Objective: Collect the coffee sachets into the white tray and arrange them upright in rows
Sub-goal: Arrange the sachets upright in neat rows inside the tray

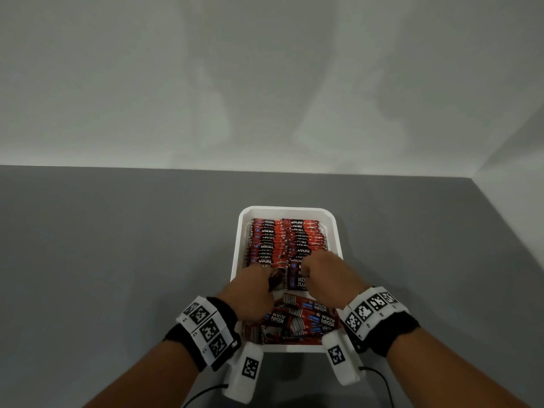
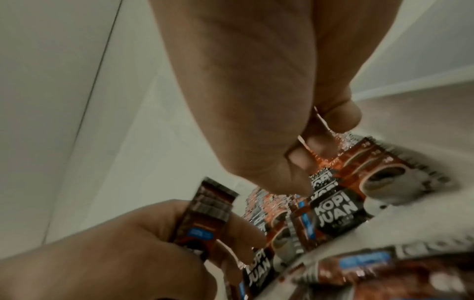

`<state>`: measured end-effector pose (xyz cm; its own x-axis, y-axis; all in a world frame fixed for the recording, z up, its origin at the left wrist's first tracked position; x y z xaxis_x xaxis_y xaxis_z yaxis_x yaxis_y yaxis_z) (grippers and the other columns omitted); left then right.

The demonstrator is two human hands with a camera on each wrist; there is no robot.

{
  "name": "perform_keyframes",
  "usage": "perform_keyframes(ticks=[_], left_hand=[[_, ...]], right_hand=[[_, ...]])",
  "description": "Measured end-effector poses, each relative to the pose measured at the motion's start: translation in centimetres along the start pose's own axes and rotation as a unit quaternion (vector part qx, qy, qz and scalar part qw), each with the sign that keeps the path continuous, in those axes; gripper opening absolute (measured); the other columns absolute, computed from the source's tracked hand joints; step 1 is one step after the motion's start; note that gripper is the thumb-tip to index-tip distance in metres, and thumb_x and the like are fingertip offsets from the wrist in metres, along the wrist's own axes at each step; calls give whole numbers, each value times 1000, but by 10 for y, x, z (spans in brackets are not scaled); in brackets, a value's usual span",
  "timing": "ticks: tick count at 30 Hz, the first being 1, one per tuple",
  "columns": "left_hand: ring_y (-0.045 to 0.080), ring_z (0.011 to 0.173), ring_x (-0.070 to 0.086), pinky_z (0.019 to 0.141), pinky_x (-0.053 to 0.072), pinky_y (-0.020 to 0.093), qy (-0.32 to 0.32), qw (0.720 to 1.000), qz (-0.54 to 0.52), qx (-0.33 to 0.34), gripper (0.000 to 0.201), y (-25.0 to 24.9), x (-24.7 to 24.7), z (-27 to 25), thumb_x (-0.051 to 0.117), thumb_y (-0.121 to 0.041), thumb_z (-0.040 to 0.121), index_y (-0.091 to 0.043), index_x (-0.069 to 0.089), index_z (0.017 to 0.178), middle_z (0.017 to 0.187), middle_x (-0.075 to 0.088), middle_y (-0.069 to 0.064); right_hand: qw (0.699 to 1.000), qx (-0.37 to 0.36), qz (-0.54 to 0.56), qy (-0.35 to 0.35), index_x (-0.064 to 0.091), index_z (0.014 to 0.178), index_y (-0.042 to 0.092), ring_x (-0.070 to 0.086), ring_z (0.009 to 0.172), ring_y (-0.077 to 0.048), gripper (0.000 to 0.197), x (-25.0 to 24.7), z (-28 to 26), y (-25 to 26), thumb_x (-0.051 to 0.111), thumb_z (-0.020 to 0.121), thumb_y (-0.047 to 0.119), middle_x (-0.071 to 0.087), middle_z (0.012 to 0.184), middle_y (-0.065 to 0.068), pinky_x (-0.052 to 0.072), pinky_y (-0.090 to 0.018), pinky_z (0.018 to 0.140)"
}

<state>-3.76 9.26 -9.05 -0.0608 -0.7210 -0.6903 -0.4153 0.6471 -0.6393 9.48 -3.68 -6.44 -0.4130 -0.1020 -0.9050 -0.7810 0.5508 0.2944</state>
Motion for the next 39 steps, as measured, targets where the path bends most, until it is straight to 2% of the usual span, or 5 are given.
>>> perform_keyframes(ticks=[4,9,15,31,39], left_hand=[[20,101,66,92,58,38,67,995,75,7,23,2,11,3,59,-12,87,-14,69,108,110,69,2],[28,123,51,109,45,42,56,984,166,-21,48,8,20,3,60,-22,87,-21,55,135,132,52,7],[30,133,42,118,33,44,36,973,226,-4,53,11,21,5,59,-27,88,-21,51,141,140,48,5],[29,132,36,111,43,46,19,972,235,-22,75,24,32,15,65,-38,83,-28,36,151,145,34,-1],[19,120,50,108,46,39,-9,993,121,-9,52,17,18,8,59,-36,81,-31,56,133,130,49,-4]], right_hand=[[997,-6,11,82,73,102,15,66,87,-20,21,20,-15,-8,54,97,21,67,102,-3,58,-35,77],[995,-29,-35,93,63,122,22,53,114,-21,39,40,-16,-11,40,102,47,54,122,0,49,-45,98],[997,-21,-47,64,60,129,22,47,121,-24,47,46,-14,-9,38,102,54,50,127,0,42,-44,105],[995,-22,-94,-4,54,136,22,45,126,-23,52,54,-11,-5,35,101,55,49,133,0,37,-43,109],[998,-25,-53,-10,57,130,23,46,120,-20,48,51,-12,-7,36,101,55,49,126,2,40,-40,106]])
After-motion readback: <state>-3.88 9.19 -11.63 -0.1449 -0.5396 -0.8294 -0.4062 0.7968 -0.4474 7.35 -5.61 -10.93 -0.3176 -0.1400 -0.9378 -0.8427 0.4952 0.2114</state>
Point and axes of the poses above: each hand's wrist, its own z-axis towards the middle knuckle, its own x-axis out of the palm, y = z × x, the point moved 2 cm from there along z, towards the middle knuckle
